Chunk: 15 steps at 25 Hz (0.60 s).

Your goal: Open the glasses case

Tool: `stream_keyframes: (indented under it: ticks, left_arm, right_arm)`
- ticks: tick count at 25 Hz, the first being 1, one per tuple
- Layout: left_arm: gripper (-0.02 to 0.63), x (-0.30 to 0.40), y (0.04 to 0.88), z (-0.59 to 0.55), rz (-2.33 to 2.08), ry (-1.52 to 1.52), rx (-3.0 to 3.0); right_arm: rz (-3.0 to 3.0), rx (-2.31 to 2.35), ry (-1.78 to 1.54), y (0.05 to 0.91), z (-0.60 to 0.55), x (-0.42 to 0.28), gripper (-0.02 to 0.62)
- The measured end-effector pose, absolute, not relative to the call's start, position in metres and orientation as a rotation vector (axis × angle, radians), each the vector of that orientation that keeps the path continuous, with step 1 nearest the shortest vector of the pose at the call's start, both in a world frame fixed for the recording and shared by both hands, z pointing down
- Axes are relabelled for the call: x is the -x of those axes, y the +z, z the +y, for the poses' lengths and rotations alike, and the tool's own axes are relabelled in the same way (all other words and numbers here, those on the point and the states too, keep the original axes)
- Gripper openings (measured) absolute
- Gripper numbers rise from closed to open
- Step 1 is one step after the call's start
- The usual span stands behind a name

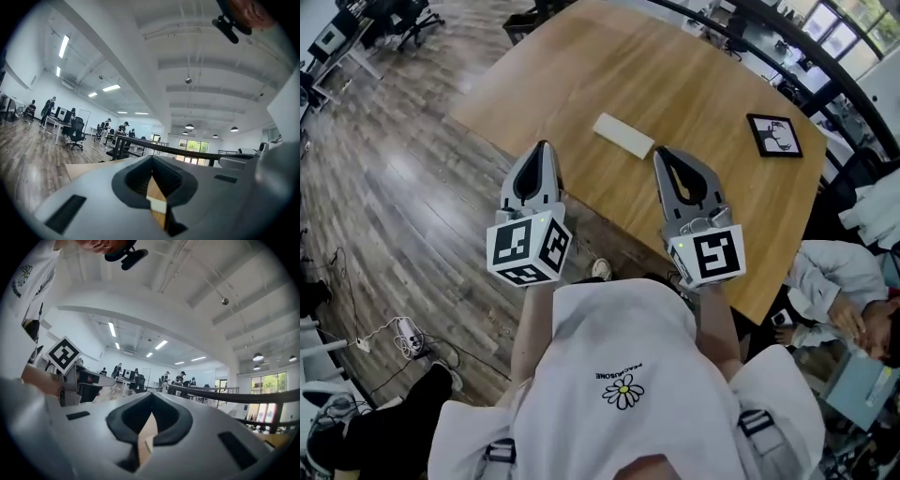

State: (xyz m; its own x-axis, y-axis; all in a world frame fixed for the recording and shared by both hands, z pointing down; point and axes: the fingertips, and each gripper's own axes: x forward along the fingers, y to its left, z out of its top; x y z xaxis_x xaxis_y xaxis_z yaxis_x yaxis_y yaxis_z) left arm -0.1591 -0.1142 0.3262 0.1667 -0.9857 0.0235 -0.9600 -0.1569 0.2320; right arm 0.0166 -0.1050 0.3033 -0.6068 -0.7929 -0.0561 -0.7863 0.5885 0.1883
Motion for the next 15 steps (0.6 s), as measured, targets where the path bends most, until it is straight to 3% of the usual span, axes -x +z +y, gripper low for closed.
stream_keyframes:
  ticks: [15]
  left_arm:
    - [0.016, 0.147, 0.384, -0.2, -1.792, -0.07, -2.198]
  right_arm:
    - [-2.622, -1.446, -0.181, 0.338, -0.178, -0.037, 0.006]
